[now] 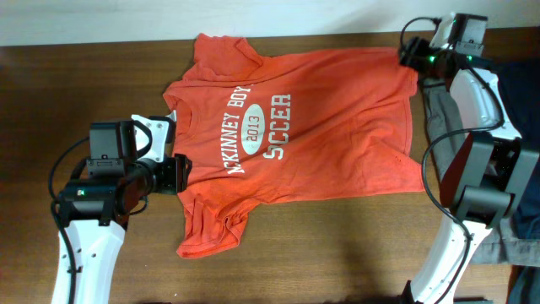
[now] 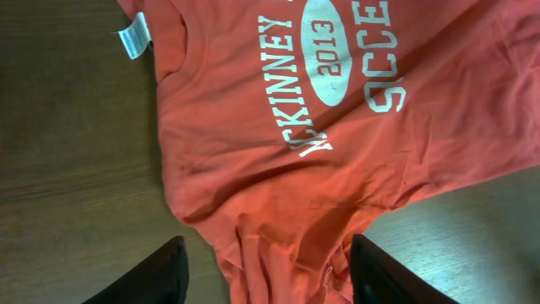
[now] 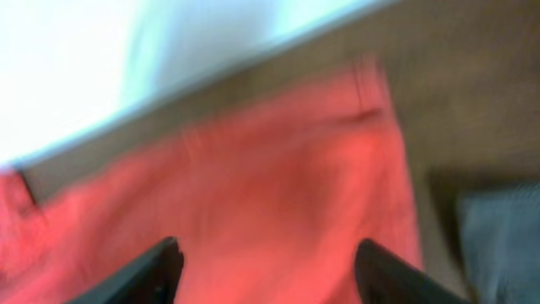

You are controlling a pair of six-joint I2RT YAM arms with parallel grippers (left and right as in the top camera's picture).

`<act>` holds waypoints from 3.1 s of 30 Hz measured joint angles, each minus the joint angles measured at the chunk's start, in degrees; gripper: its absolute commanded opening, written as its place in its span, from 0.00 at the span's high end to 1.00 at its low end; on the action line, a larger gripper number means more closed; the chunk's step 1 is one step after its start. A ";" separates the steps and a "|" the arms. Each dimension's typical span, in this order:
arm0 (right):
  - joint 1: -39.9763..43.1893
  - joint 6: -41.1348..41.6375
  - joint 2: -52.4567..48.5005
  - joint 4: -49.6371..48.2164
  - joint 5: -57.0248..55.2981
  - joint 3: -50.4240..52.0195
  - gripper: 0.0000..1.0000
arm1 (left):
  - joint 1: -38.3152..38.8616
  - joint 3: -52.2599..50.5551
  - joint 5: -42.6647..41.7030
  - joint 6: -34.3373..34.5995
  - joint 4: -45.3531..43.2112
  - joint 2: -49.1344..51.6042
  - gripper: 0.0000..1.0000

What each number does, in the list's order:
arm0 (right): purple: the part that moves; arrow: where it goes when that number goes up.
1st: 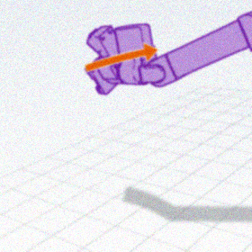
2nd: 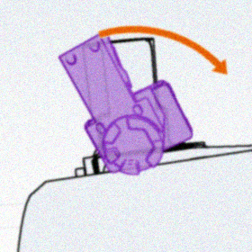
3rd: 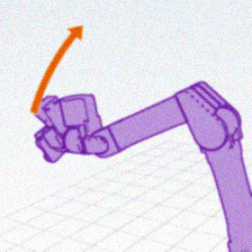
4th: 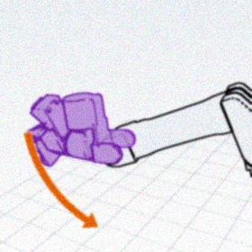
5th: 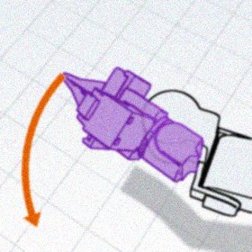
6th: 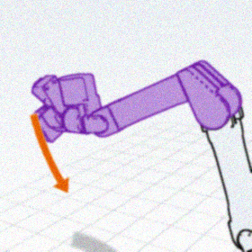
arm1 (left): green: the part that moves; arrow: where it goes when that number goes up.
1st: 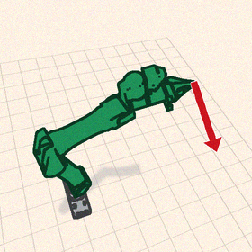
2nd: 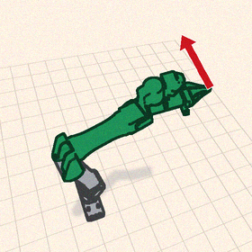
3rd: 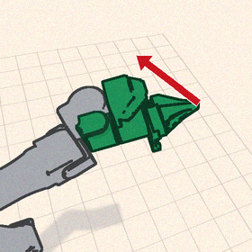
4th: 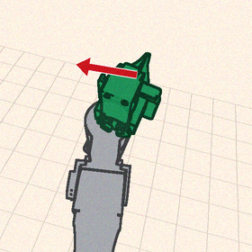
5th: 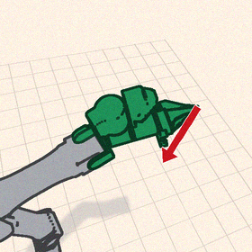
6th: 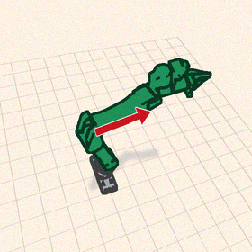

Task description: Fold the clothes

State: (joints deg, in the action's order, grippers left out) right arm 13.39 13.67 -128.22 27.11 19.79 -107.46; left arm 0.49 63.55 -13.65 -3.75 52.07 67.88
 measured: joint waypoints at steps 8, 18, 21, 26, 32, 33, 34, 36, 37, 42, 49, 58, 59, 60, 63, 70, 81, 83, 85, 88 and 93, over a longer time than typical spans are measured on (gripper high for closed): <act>-0.79 -0.52 0.00 19.43 1.99 0.02 0.51 | 0.04 0.02 5.03 -0.17 -1.44 1.33 0.34; -1.11 -14.43 1.55 35.52 13.97 0.02 0.96 | 0.04 0.13 6.29 -1.18 -22.18 27.02 1.00; -1.68 -16.48 5.14 38.84 15.04 0.04 0.96 | 0.04 0.11 4.09 -1.16 -27.17 33.86 1.00; -3.43 -17.79 12.55 42.99 15.72 0.04 0.96 | 0.09 0.11 1.90 -1.14 -31.87 41.53 1.00; -5.70 -18.36 15.67 48.09 13.46 0.00 0.96 | 0.17 1.11 5.46 1.62 -32.33 43.30 1.00; -5.99 -18.21 15.65 48.81 12.28 0.04 0.96 | 0.24 1.42 7.67 3.15 -31.91 43.34 1.00; -6.23 -17.70 15.65 49.24 10.80 0.17 0.96 | 0.13 1.73 10.21 4.76 -31.34 43.36 1.00; -6.58 -15.87 15.67 49.46 7.52 0.57 0.96 | -0.76 2.16 15.52 8.46 -29.77 43.36 1.00; -6.69 -14.93 15.67 49.48 5.77 0.96 0.96 | -1.62 2.29 18.03 10.29 -29.18 43.36 1.00; -6.82 -10.95 15.58 48.94 0.17 5.97 0.95 | -9.09 2.47 23.41 14.16 -29.05 43.67 1.00; -11.23 -9.46 15.06 40.04 -0.24 22.08 0.95 | -10.23 2.58 25.53 14.75 -29.22 43.89 1.00; -19.80 -3.45 14.58 32.17 -2.45 37.97 0.96 | -9.88 3.13 26.45 14.27 -28.28 44.17 0.97; -19.58 -2.86 15.08 31.63 -2.19 38.75 0.96 | -9.88 3.45 26.40 14.23 -27.91 44.28 0.97; -19.30 -2.19 15.78 30.60 -1.86 39.89 0.96 | -9.88 3.78 26.47 14.08 -27.34 44.41 0.97; -18.67 -0.46 17.51 29.14 -1.07 42.71 0.96 | -9.84 5.27 27.19 13.81 -24.81 44.98 0.91; -18.95 1.31 18.12 36.74 -0.33 48.04 0.96 | -9.77 11.26 28.65 11.47 -16.65 46.03 0.67; -19.76 1.60 33.05 28.04 -4.15 49.92 0.87 | -9.77 22.51 25.86 10.36 -8.44 45.35 0.59; -17.05 1.64 36.54 22.12 -4.33 49.44 0.87 | -9.77 22.58 23.02 9.44 -7.26 44.89 0.57; -13.68 1.62 38.25 14.75 -4.57 49.05 0.87 | -9.77 22.62 19.61 8.83 -5.99 44.61 0.59; -10.25 1.55 38.18 6.03 -5.03 48.83 0.93 | -9.55 22.67 13.97 7.96 -3.89 44.48 0.70; -5.68 0.00 37.73 -5.25 -4.72 48.22 0.96 | -7.91 23.12 6.80 4.83 2.73 42.64 0.59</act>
State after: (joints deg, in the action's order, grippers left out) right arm 7.70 13.67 -90.50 21.87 15.07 -59.24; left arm -7.42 86.67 -6.85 1.08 54.81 110.52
